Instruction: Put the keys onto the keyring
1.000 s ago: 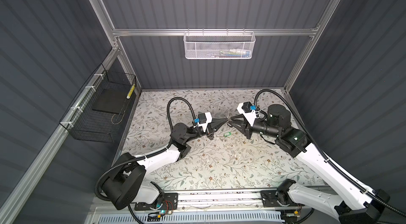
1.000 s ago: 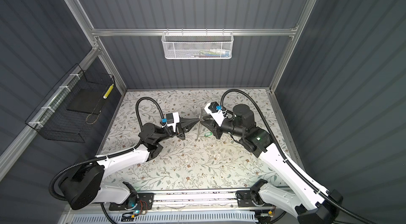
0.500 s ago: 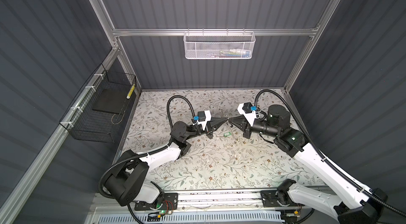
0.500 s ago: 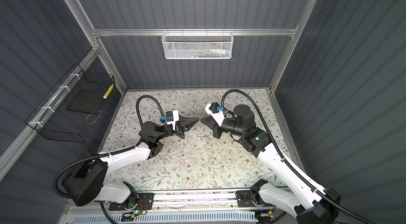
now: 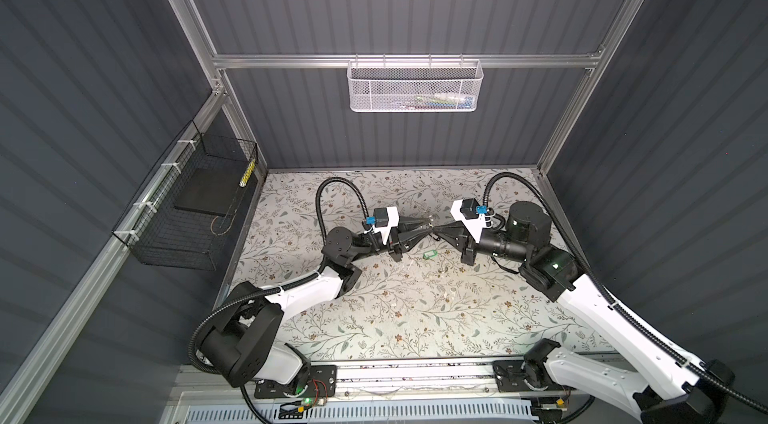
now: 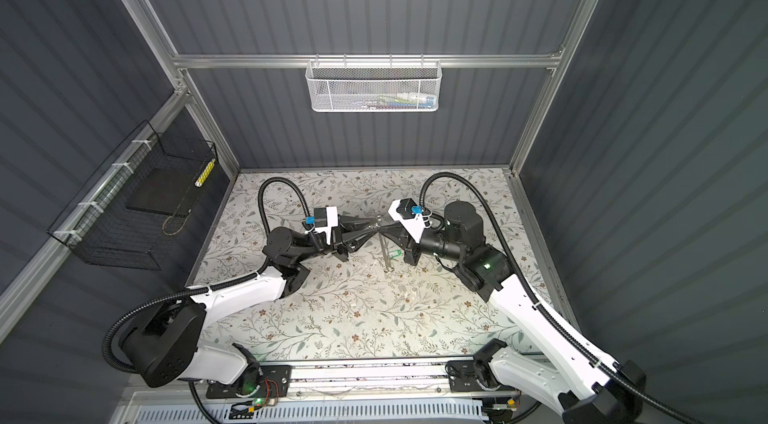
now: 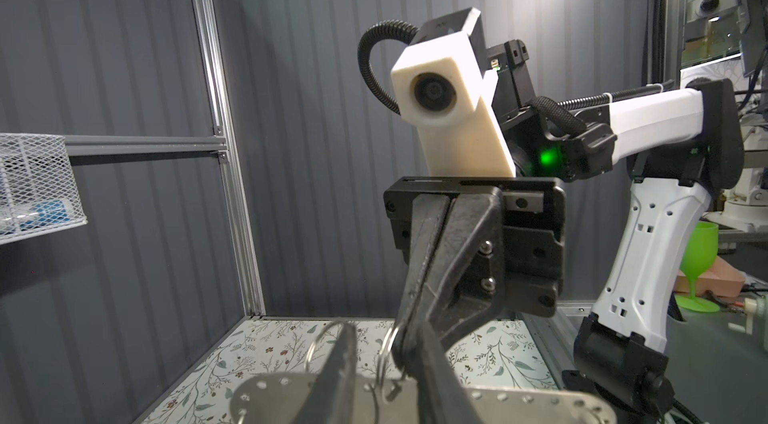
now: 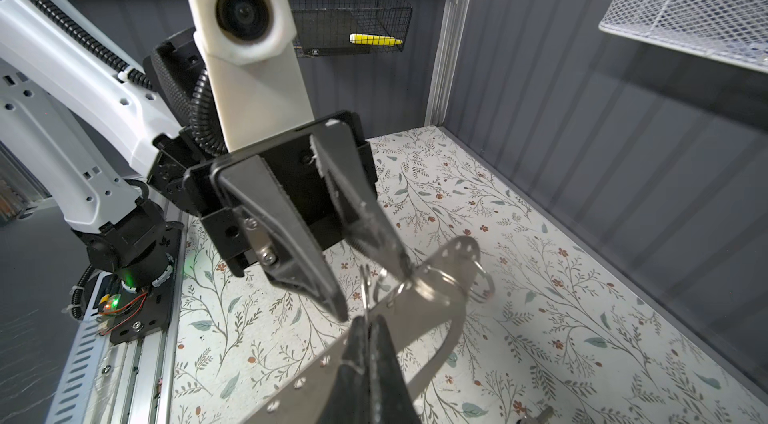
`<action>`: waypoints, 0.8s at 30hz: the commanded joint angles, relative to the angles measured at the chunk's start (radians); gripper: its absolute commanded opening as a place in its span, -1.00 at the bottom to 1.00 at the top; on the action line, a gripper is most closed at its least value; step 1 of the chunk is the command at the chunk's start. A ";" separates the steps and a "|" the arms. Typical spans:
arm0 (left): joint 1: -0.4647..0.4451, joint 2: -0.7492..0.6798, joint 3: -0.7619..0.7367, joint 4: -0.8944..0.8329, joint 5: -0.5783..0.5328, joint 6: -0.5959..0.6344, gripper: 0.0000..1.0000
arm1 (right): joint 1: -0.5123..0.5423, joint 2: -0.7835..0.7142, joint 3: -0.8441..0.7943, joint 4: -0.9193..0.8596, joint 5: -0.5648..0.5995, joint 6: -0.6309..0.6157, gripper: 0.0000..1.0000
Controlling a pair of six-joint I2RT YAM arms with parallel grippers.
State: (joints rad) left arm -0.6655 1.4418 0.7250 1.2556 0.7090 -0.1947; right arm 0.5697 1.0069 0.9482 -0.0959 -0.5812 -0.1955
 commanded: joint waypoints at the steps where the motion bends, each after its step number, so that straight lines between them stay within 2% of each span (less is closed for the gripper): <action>1: 0.032 -0.056 0.048 -0.134 0.029 0.047 -0.38 | -0.003 -0.013 0.001 -0.041 -0.016 -0.018 -1.00; 4: 0.038 -0.129 0.102 -0.447 0.047 0.243 -0.19 | -0.005 -0.008 0.017 -0.096 -0.001 -0.025 -1.00; 8: 0.037 -0.198 0.228 -0.937 0.059 0.562 -0.17 | -0.005 0.015 0.050 -0.183 0.023 -0.049 -1.00; 12: 0.035 -0.191 0.366 -1.309 0.071 0.812 -0.22 | -0.006 0.039 0.084 -0.263 0.033 -0.082 -1.00; 16: 0.031 -0.169 0.429 -1.440 0.061 0.922 -0.25 | -0.004 0.059 0.115 -0.337 0.037 -0.109 -1.00; 21: -0.031 -0.132 0.492 -1.588 -0.027 1.044 -0.31 | -0.001 0.073 0.148 -0.381 0.037 -0.126 -1.00; 24: -0.069 -0.114 0.514 -1.623 -0.091 1.076 -0.31 | 0.003 0.082 0.165 -0.406 0.035 -0.135 -1.00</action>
State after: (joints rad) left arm -0.7059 1.3167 1.1934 -0.2375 0.6853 0.7822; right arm 0.5690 1.0813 1.0698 -0.4576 -0.5453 -0.3065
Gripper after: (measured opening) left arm 0.347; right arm 0.049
